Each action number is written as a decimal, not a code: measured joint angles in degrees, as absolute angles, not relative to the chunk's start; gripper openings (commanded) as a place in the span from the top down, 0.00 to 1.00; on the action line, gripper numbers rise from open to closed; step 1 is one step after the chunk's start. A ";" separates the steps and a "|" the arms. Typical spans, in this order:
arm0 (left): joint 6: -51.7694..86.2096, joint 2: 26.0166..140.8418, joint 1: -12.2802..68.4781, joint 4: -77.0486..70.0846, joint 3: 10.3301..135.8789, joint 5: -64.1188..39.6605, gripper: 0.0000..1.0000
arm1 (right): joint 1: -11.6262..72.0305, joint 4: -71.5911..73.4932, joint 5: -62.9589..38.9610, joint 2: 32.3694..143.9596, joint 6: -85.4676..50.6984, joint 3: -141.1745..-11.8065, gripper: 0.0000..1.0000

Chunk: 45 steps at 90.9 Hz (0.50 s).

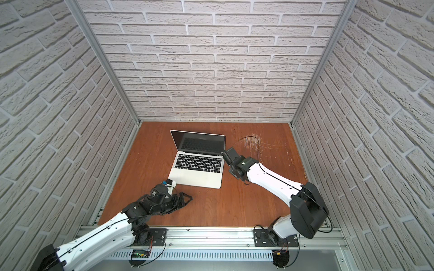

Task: Remove the wireless mouse receiver from the laptop
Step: Place the mouse at the center of the board.

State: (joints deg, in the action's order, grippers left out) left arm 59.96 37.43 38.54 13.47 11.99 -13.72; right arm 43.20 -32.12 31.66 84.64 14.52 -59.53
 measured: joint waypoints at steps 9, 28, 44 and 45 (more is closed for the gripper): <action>59.94 37.45 38.54 13.47 11.99 -13.34 0.10 | 45.74 -30.59 33.15 86.04 15.97 -58.19 0.97; 59.90 37.67 38.54 13.50 12.01 -13.23 0.09 | 49.47 -29.76 35.44 89.41 16.78 -57.21 0.96; 59.92 37.71 38.54 13.47 12.01 -13.02 0.08 | 50.81 -29.58 36.58 89.54 16.60 -56.71 0.91; 59.92 37.71 38.54 13.47 12.01 -12.99 0.08 | 50.83 -29.61 36.64 89.54 16.51 -56.69 0.91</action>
State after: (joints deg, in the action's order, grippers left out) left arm 59.92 37.71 38.54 13.47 12.01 -12.99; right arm 50.83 -29.61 36.64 89.54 16.51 -56.69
